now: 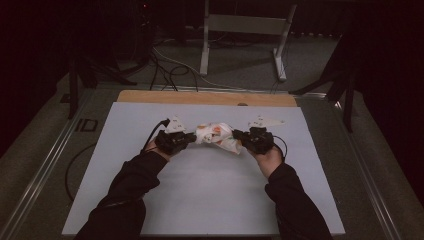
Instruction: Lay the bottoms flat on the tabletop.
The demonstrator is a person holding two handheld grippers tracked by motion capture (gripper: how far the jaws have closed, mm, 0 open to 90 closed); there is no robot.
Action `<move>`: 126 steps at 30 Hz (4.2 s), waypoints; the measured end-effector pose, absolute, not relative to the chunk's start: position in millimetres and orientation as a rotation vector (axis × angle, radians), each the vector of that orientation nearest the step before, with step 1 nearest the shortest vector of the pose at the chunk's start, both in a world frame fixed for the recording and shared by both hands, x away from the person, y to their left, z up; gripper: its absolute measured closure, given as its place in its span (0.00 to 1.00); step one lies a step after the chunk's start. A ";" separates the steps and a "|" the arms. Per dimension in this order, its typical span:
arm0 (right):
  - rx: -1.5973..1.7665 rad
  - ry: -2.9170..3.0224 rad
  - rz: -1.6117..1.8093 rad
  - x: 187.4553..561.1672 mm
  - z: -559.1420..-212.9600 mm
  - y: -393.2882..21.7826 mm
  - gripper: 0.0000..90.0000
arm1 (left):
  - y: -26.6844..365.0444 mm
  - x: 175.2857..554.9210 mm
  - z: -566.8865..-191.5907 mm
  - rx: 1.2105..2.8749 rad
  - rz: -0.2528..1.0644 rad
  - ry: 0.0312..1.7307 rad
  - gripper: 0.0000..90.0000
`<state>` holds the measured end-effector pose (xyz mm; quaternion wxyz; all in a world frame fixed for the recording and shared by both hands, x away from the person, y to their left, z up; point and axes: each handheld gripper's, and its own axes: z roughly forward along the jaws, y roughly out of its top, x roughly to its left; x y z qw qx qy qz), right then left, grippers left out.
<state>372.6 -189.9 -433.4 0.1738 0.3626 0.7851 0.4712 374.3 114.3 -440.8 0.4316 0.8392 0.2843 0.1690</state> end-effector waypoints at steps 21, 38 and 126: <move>0.893 2.460 1.236 299.3 -475.4 -202.6 0.99 | 138.3 277.1 -481.4 2.259 0.304 0.635 0.96; 0.784 2.625 1.110 260.5 -499.9 -202.5 0.98 | 131.7 229.0 -499.7 2.326 0.139 0.581 0.95; 1.011 2.447 1.177 291.3 -451.8 -218.5 0.99 | 123.9 318.2 -455.7 2.158 0.336 0.784 0.99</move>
